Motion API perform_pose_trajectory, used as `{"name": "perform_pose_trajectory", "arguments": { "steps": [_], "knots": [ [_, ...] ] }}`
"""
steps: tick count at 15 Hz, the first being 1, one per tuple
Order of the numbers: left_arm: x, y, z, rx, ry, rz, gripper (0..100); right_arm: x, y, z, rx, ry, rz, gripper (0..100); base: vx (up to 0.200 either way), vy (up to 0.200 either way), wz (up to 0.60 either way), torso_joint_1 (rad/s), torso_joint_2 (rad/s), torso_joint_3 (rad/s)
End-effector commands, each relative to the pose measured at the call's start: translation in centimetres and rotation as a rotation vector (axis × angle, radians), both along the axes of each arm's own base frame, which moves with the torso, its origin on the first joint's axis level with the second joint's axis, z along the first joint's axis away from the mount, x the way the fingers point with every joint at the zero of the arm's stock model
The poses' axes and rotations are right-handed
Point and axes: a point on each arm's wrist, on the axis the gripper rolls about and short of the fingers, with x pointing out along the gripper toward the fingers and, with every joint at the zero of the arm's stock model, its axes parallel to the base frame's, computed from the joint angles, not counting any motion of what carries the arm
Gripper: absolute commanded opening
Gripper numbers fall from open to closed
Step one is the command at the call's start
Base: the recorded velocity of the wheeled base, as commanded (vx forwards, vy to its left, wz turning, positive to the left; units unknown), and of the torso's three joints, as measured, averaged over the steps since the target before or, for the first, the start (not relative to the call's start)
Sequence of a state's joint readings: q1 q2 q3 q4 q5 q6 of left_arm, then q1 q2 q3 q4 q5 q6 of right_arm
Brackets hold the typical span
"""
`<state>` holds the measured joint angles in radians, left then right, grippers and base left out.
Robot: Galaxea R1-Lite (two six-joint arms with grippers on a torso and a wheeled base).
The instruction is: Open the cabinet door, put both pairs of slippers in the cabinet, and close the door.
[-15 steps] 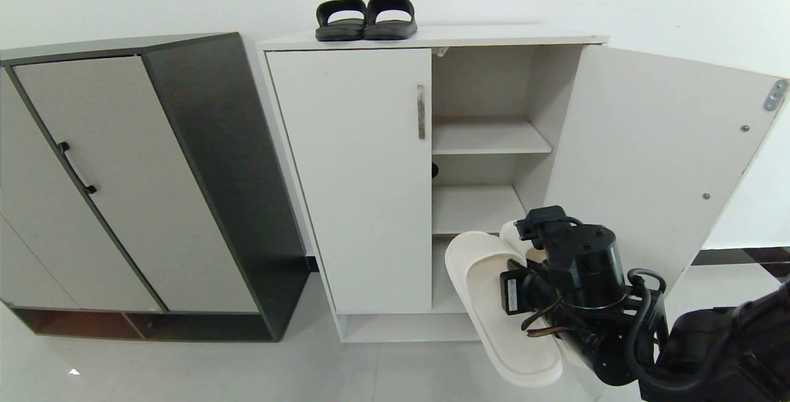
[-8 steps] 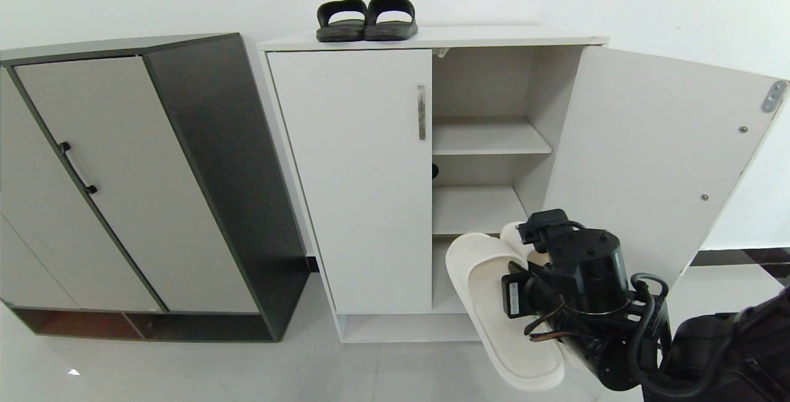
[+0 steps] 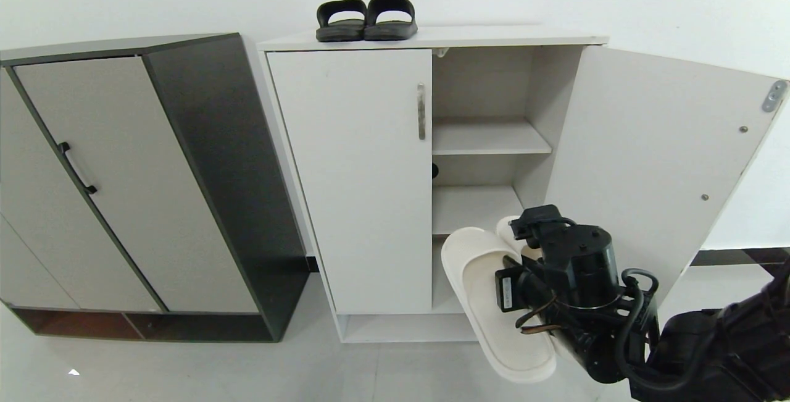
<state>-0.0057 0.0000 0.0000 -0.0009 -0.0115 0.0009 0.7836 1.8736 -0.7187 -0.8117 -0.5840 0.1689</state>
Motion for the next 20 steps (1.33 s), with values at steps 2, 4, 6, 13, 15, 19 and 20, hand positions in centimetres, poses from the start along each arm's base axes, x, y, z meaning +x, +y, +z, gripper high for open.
{"name": "perform_pose_trajectory", "arguments": {
  "steps": [2,4,6,13,15,19,20],
  "knots": [
    [0.0,0.0,0.0,0.001,0.001,-0.007,0,2.9,1.5,-1.1,0.001,-0.027,-0.098,0,0.000,0.000,0.00,0.000,0.00,0.000],
    [0.0,0.0,0.0,0.001,0.001,-0.007,0,5.4,2.2,-2.8,-0.012,-0.031,-0.185,0,0.000,-0.100,0.00,0.001,0.00,0.001],
    [0.0,0.0,0.0,0.001,0.001,-0.009,0,6.2,2.9,-3.6,-0.007,-0.026,-0.186,0,0.000,-0.200,0.00,0.000,0.00,0.005],
    [0.0,0.0,0.0,-0.001,0.001,-0.007,0,8.0,5.3,-6.2,-0.006,-0.026,-0.175,0,0.000,-0.086,0.00,0.002,0.00,-0.001],
    [0.0,0.0,0.0,-0.001,0.001,-0.007,0,8.2,5.3,-6.5,0.003,-0.033,-0.174,0,0.000,0.000,0.00,0.000,0.00,0.000],
    [0.0,0.0,0.0,-0.001,0.001,-0.007,0,8.4,5.6,-7.4,0.016,-0.044,-0.167,0,0.000,0.000,0.00,0.000,0.00,0.000],
    [0.0,0.0,0.0,-0.001,0.001,-0.007,0,8.5,5.8,-7.6,0.036,-0.060,-0.159,0,0.000,0.000,0.00,0.000,0.00,0.000]
  ]
}}
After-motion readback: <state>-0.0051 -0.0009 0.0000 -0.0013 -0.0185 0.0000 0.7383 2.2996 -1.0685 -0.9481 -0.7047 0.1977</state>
